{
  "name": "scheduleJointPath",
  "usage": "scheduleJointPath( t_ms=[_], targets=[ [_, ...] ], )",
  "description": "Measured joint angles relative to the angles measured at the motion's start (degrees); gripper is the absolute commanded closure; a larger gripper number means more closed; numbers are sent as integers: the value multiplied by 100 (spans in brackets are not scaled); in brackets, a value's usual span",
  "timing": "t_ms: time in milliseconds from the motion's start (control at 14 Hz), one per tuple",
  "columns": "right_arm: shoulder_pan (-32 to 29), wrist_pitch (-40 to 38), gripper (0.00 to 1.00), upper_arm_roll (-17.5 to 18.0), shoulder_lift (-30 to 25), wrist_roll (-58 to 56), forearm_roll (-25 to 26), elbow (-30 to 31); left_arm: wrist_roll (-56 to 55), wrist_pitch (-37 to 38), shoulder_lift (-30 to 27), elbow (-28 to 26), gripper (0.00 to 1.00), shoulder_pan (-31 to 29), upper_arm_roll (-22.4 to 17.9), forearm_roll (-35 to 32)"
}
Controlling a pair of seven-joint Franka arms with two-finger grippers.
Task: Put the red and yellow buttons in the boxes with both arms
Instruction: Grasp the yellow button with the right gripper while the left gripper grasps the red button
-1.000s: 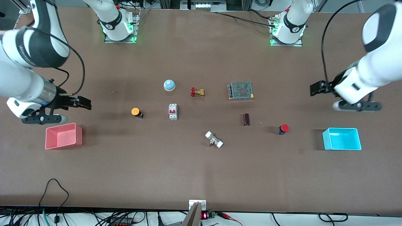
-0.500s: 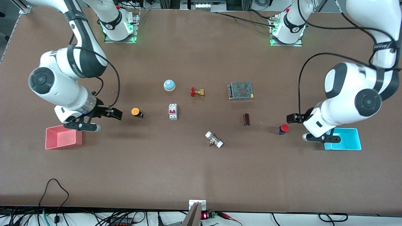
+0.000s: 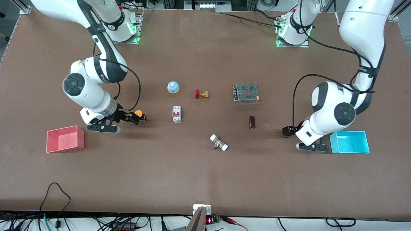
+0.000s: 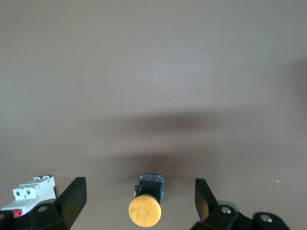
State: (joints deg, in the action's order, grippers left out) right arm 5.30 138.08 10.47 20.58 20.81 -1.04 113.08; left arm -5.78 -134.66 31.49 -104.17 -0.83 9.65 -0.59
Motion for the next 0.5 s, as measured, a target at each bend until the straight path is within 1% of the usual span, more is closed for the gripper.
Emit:
scheduleJointPath(
  t_ms=[143,286,500],
  targets=[
    [19,300,0,30,0,24,2,227,1,-509,16,-389,0,1,-1,-4],
    [31,451,0,77,2,25,72,416,9,-740,34,-599,1,10,-1,-47],
    [52,479,0,105,27,95,392,556,8,-964,96,-669,24,12,-3,-251]
  ],
)
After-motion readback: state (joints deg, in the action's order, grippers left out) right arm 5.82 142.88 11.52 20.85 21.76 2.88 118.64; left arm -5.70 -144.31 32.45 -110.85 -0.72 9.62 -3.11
